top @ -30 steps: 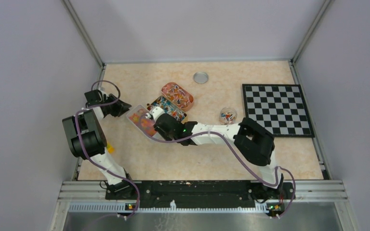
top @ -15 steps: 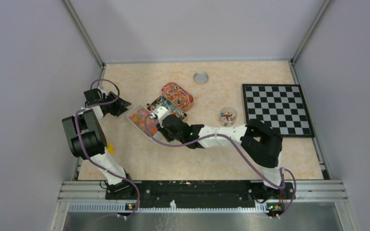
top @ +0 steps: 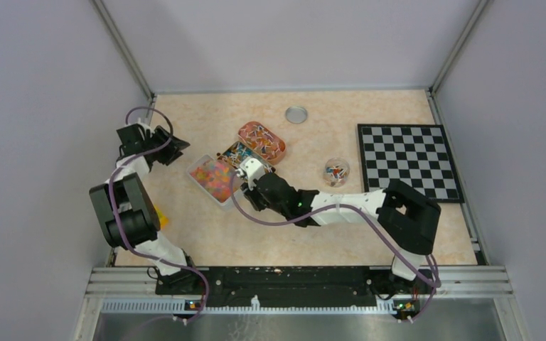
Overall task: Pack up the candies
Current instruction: Scoop the fake candies from the storage box.
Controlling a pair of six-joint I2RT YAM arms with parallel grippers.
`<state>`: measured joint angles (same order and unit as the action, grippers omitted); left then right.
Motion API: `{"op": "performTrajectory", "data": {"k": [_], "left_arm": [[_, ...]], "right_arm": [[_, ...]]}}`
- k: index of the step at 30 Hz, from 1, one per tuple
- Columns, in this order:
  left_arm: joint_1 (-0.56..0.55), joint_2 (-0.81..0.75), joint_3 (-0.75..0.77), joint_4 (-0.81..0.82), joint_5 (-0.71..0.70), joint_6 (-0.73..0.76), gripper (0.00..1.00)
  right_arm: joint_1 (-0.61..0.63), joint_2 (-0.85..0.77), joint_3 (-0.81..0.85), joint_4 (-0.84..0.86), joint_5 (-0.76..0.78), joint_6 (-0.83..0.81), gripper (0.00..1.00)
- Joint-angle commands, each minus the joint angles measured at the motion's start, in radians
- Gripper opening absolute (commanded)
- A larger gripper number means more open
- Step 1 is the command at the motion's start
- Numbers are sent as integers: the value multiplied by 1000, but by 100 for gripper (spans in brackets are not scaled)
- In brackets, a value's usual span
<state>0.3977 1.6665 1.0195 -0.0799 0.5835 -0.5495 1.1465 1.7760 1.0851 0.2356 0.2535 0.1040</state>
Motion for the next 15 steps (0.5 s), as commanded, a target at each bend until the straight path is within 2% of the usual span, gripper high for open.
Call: {"op": "performTrajectory", "data": {"k": [1, 7, 15], "left_arm": [[-39, -77, 32, 26, 22, 16, 55], [-86, -157, 36, 28, 36, 22, 56], [-208, -269, 25, 28, 42, 47, 57]], "right_arm": [[-4, -140, -57, 119, 50, -10, 0], [-4, -293, -169, 122, 141, -26, 0], [-5, -511, -280, 68, 238, -37, 0]]}}
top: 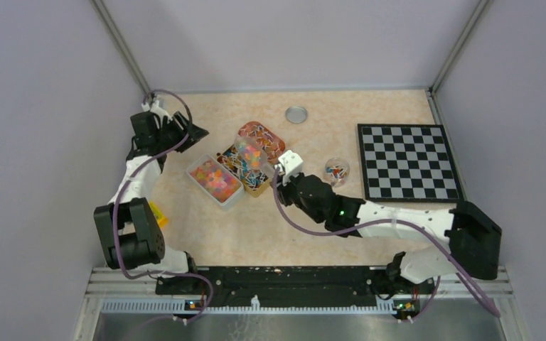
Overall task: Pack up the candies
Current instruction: Scoop the fake candies from the storage box, then place the fake candies in the packing bottle.
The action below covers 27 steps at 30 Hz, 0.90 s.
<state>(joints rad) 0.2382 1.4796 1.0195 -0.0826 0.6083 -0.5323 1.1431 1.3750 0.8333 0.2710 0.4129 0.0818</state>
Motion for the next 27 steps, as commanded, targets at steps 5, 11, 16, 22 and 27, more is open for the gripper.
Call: {"op": "performTrajectory", "data": {"k": [5, 11, 16, 22, 27], "left_arm": [[-142, -181, -14, 28, -17, 58, 59], [-233, -293, -103, 74, -14, 71, 98], [-291, -334, -103, 25, -22, 129, 99], [-359, -332, -128, 9, 9, 175, 99], [-384, -323, -129, -21, 13, 196, 99]], "right_arm": [[-2, -228, -64, -45, 137, 4, 0], [-1, -329, -78, -220, 214, 85, 0], [-2, -384, -77, -406, 308, 164, 0], [-3, -423, -18, -712, 430, 369, 0], [-6, -446, 4, -866, 463, 479, 0]]}}
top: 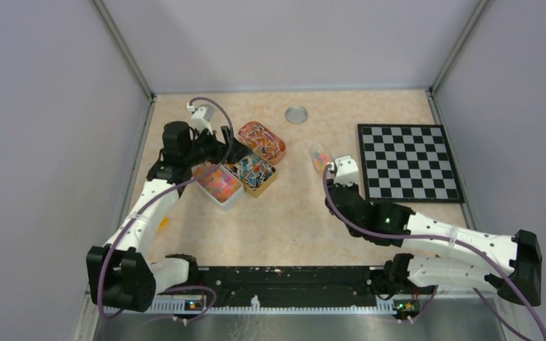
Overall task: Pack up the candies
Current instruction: Place the fake candies in the packing bottle.
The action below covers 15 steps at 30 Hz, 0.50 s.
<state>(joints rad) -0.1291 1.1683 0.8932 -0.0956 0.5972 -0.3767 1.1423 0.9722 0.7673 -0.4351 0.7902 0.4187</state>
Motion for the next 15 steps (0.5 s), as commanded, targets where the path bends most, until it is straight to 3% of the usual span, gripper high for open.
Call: {"op": "performTrajectory", "data": {"k": [1, 15], "left_arm": [[-20, -11, -1, -7, 25, 41, 99], [-33, -4, 0, -16, 37, 45, 99]], "right_arm": [[-6, -45, 72, -181, 86, 163, 0], [-29, -36, 100, -325, 71, 252, 0]]}}
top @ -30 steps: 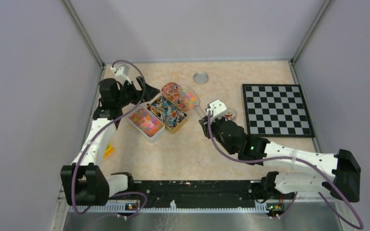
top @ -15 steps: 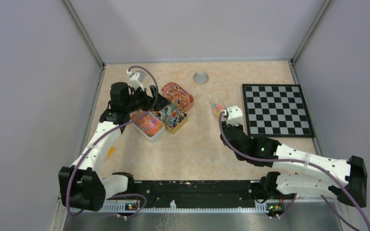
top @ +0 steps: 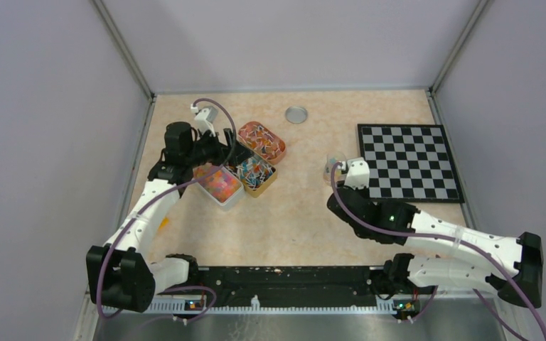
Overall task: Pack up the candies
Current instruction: Place the fake candies in the packing bottle.
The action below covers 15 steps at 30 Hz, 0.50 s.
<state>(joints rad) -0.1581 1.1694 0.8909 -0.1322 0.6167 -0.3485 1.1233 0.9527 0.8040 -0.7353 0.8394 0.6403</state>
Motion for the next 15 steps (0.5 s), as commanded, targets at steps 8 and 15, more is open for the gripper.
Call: {"op": "performTrajectory", "data": {"k": [8, 15], "left_arm": [[-4, -7, 1, 19, 12, 19, 99], [-4, -8, -2, 18, 9, 19, 99]], "right_arm": [[-34, -11, 59, -49, -19, 44, 0], [-72, -6, 51, -50, -75, 40, 0]]}}
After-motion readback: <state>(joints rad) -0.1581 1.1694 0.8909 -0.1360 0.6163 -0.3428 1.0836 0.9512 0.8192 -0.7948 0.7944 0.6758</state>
